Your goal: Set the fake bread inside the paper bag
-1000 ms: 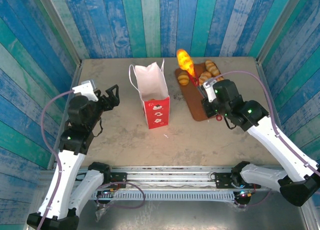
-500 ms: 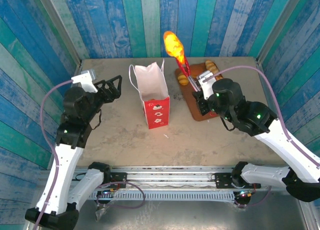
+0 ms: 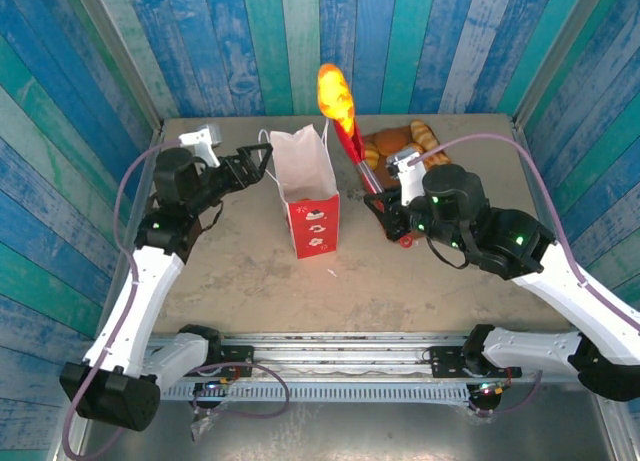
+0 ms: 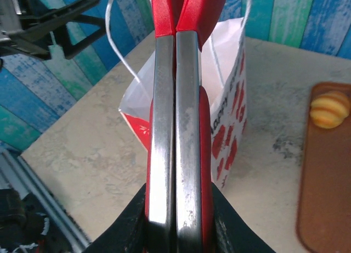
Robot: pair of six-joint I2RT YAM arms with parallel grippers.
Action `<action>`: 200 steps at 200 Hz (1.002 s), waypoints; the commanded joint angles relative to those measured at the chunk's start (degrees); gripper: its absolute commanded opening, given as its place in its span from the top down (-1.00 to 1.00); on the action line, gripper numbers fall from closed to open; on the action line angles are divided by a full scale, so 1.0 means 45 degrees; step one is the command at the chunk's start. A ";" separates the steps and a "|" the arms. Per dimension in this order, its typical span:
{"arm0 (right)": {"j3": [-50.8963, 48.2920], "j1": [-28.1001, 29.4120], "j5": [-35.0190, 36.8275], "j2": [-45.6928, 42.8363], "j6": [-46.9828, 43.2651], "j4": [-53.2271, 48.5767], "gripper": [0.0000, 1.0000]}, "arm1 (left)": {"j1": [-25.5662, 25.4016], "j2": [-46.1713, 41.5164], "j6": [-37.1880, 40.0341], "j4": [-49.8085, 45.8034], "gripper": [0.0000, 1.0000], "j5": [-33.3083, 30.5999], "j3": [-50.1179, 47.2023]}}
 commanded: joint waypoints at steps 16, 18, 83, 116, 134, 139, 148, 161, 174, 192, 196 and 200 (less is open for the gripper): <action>0.0152 0.0252 -0.0692 0.0679 0.0637 0.0707 0.79 | -0.0038 0.0590 -0.0076 0.0543 -0.68 0.0363 0.0095; 0.0158 0.0260 -0.0731 0.0739 0.0636 0.0705 0.79 | -0.0025 0.0613 -0.0050 0.0541 -0.65 0.0347 0.0088; 0.0857 0.0432 -0.0951 0.1925 0.0577 0.0117 0.79 | -0.0020 0.0359 -0.0486 0.1174 0.16 -0.0491 -0.0755; 0.1217 0.0459 -0.0968 0.2668 0.0441 -0.0275 0.78 | -0.0021 0.0141 -0.0395 0.1010 0.57 -0.0836 -0.0971; 0.1455 0.0451 -0.1116 0.3020 0.0423 -0.0385 0.78 | -0.0020 0.0042 -0.0359 0.0942 0.65 -0.1006 -0.1067; 0.1514 0.0457 -0.1157 0.3112 0.0428 -0.0415 0.78 | -0.0020 0.0034 -0.0335 0.0917 0.65 -0.1039 -0.1065; 0.1642 0.0451 -0.1221 0.3261 0.0375 -0.0539 0.78 | -0.0032 0.0022 -0.0317 0.0845 0.66 -0.1071 -0.1067; 0.1779 0.0456 -0.1229 0.3453 0.0294 -0.0768 0.78 | -0.0020 0.0005 -0.0317 0.0793 0.66 -0.1046 -0.1060; 0.1868 0.0450 -0.1138 0.3554 0.0302 -0.1006 0.77 | -0.0018 -0.0017 -0.0324 0.0766 0.67 -0.1098 -0.1085; 0.1787 0.0446 -0.0837 0.3601 0.0454 -0.1326 0.76 | -0.0030 -0.0094 -0.0296 0.0737 0.68 -0.1167 -0.1134; 0.1764 0.0439 -0.0811 0.3611 0.0483 -0.1390 0.76 | -0.0021 -0.0112 -0.0303 0.0719 0.68 -0.1208 -0.1152; 0.1743 0.0450 -0.0819 0.3621 0.0480 -0.1429 0.76 | -0.0020 -0.0115 -0.0278 0.0717 0.69 -0.1224 -0.1164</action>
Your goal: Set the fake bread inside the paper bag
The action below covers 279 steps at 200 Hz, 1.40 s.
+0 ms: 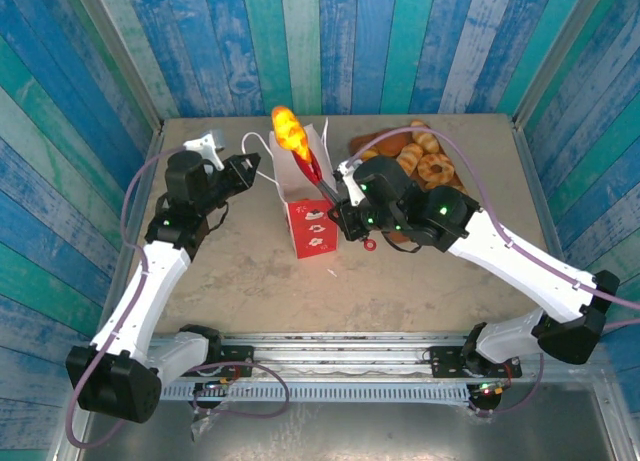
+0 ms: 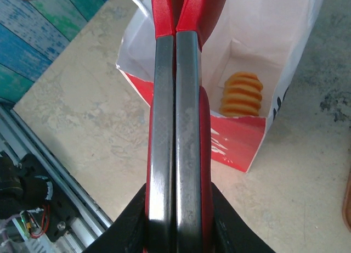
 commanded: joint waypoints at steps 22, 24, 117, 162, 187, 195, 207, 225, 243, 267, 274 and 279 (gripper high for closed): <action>0.0225 0.0060 0.0086 0.0146 0.0117 -0.0600 0.75 | -0.0028 -0.0567 0.0208 -0.0044 0.73 -0.0356 -0.0223; 0.0211 0.0066 0.0090 0.0175 0.0112 -0.0625 0.75 | -0.0022 -0.0562 0.0217 -0.0038 0.73 -0.0362 -0.0219; 0.0092 -0.0217 -0.0052 0.0667 0.0178 -0.1277 0.58 | -0.0031 -0.0684 0.0233 -0.0078 0.74 -0.0350 -0.0329; 0.0182 -0.0367 -0.0112 0.0667 0.0062 -0.1349 0.31 | -0.0022 -0.0665 0.0229 -0.0057 0.74 -0.0347 -0.0315; 0.0279 -0.0401 -0.0101 0.0647 0.0013 -0.1348 0.24 | -0.0020 -0.0626 0.0263 -0.0056 0.74 -0.0354 -0.0277; 0.0318 -0.0412 -0.0082 0.0647 -0.0002 -0.1356 0.23 | -0.0020 -0.0616 0.0279 -0.0065 0.74 -0.0352 -0.0276; 0.0371 -0.0424 -0.0080 0.0647 -0.0011 -0.1338 0.22 | -0.0033 -0.0596 0.0251 -0.0056 0.74 -0.0332 -0.0257; 0.0504 -0.0445 -0.0082 0.0651 -0.0044 -0.1338 0.21 | -0.0020 -0.0606 0.0274 -0.0057 0.74 -0.0307 -0.0250; 0.0648 -0.0461 -0.0076 0.0632 -0.0079 -0.1343 0.22 | -0.0017 -0.0601 0.0272 -0.0075 0.73 -0.0293 -0.0237; 0.0866 -0.0463 -0.0193 0.0628 -0.0123 -0.1286 0.21 | -0.0024 -0.0584 0.0264 0.0018 0.69 -0.0178 -0.0241; 0.0950 -0.0461 -0.0214 0.0646 -0.0124 -0.1303 0.21 | -0.0018 -0.0572 0.0260 0.0131 0.67 -0.0094 -0.0256; 0.1010 -0.0472 -0.0250 0.0647 -0.0133 -0.1284 0.21 | -0.0021 -0.0557 0.0252 0.0163 0.65 -0.0022 -0.0257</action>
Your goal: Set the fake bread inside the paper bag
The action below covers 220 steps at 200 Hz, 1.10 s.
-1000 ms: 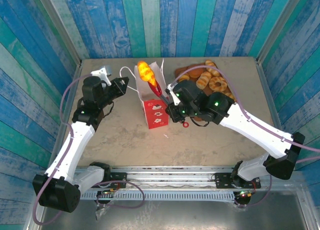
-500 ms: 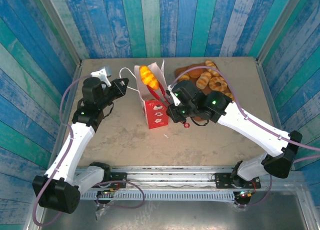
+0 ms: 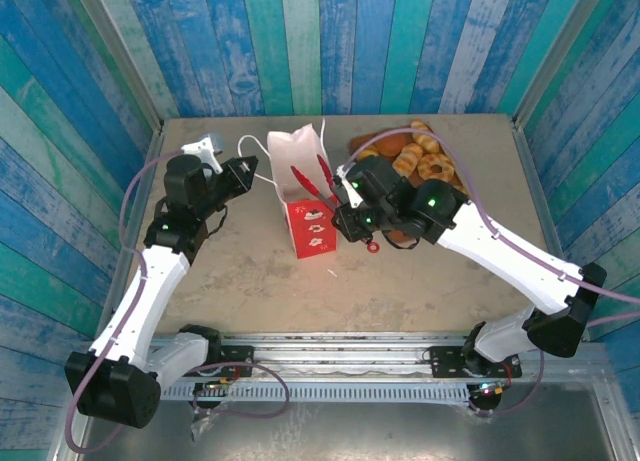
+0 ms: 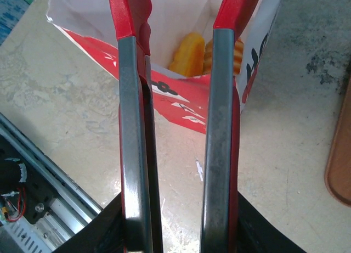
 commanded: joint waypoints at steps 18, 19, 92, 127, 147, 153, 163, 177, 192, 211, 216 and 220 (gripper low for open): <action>0.0783 -0.0038 -0.0316 -0.0131 -0.0177 0.0194 0.22 | -0.0020 -0.0159 0.0251 0.0238 0.56 0.0345 0.0115; 0.0796 -0.0047 -0.0334 -0.0133 -0.0182 0.0191 0.22 | -0.0020 -0.0149 0.0253 0.0232 0.55 0.0336 0.0116; 0.2180 -0.0054 -0.1028 -0.0559 -0.0830 0.0813 0.23 | -0.0025 -0.0165 0.1008 -0.0428 0.08 0.0396 0.0893; 0.3400 -0.0055 -0.0600 -0.0671 -0.1494 0.0811 0.23 | -0.0020 -0.0610 0.1848 -0.0934 -0.18 -0.0096 0.1111; 0.3940 -0.0151 -0.0355 -0.0788 -0.1826 0.0804 0.23 | -0.0023 -0.0978 0.2298 -0.1226 -0.32 -0.0452 0.1099; 0.4088 -0.0228 -0.0351 -0.0831 -0.1913 0.0811 0.23 | -0.0022 -0.1114 0.2405 -0.1283 -0.36 -0.0601 0.1051; 0.4305 -0.0424 -0.0338 -0.0910 -0.2052 0.0792 0.23 | -0.0022 -0.1358 0.2553 -0.1352 -0.46 -0.0956 0.0942; 0.4440 -0.0772 -0.0297 -0.1100 -0.2139 0.0792 0.23 | -0.0020 -0.1782 0.2759 -0.1375 -0.51 -0.1351 0.0707; 0.4349 -0.1235 -0.0070 -0.1403 -0.2196 0.0785 0.22 | -0.0021 -0.2239 0.2928 -0.1441 -0.60 -0.1726 0.0464; 0.3830 -0.2034 0.0079 -0.1909 -0.2162 0.0809 0.22 | -0.0021 -0.2839 0.3075 -0.1510 -0.74 -0.2227 0.0152; 0.3622 -0.2284 0.0097 -0.2026 -0.2159 0.0794 0.22 | -0.0020 -0.2985 0.3096 -0.1526 -0.78 -0.2380 0.0074; 0.3465 -0.2492 0.0115 -0.2126 -0.2133 0.0792 0.21 | -0.0020 -0.3102 0.3103 -0.1530 -0.82 -0.2497 0.0012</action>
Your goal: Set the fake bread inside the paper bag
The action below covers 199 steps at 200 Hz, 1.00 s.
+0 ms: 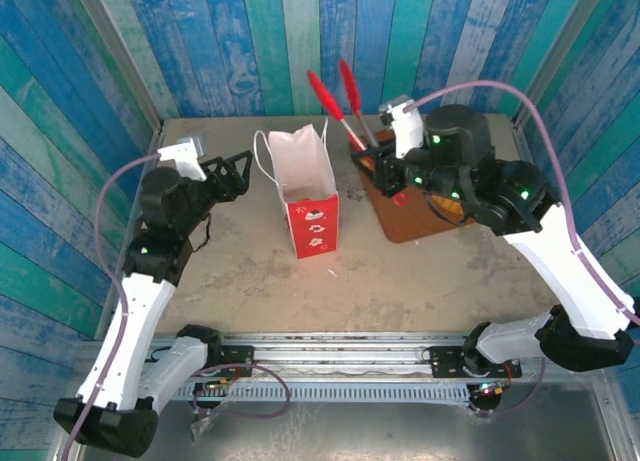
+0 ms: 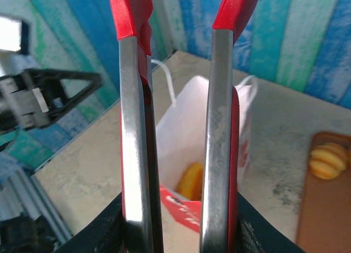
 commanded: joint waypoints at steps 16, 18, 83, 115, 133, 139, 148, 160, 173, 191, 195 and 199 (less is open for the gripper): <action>-0.1286 -0.1649 0.0443 -0.1157 -0.0140 0.0278 0.16 | -0.0020 -0.1229 0.0571 -0.0248 -0.95 -0.1362 -0.0697; -0.1366 -0.1787 0.0443 -0.1209 -0.0113 0.0265 0.16 | -0.0025 -0.1275 0.0600 -0.0237 -0.97 -0.1412 -0.0729; -0.4560 -0.4660 -0.0242 -0.1575 0.0091 0.0123 0.15 | -0.0020 -0.2141 0.0947 -0.0312 -0.88 -0.1997 -0.1197; -0.5394 -0.5346 -0.1021 -0.0737 0.0013 0.0124 0.15 | -0.0021 -0.2087 0.0864 -0.0258 -0.88 -0.1989 -0.1237; -0.5564 -0.5710 -0.1461 0.0001 0.0230 -0.0072 0.14 | -0.0023 -0.2001 0.0826 -0.0253 -0.88 -0.1951 -0.1237; -0.5580 -0.5827 -0.1540 0.0248 0.0342 -0.0148 0.14 | -0.0020 -0.1974 0.0805 -0.0244 -0.88 -0.1929 -0.1237; -0.5609 -0.5965 -0.1574 0.0588 0.0591 -0.0267 0.15 | -0.0025 -0.1951 0.0802 -0.0253 -0.88 -0.1914 -0.1247; -0.5690 -0.6071 -0.1648 0.0984 0.0743 -0.0280 0.14 | -0.0021 -0.1932 0.0823 -0.0273 -0.88 -0.1909 -0.1266; -0.5774 -0.6129 -0.1627 0.1378 0.0850 -0.0316 0.14 | -0.0020 -0.1929 0.0849 -0.0273 -0.88 -0.1923 -0.1276; -0.5876 -0.6241 -0.1808 0.1969 0.0950 -0.0401 0.14 | -0.0020 -0.1944 0.0918 -0.0322 -0.88 -0.1997 -0.1286; -0.5906 -0.6261 -0.1863 0.2106 0.0970 -0.0433 0.14 | -0.0020 -0.1932 0.0922 -0.0315 -0.88 -0.1992 -0.1284; -0.5928 -0.6282 -0.1925 0.2254 0.0998 -0.0490 0.14 | -0.0020 -0.1933 0.0947 -0.0312 -0.88 -0.1997 -0.1276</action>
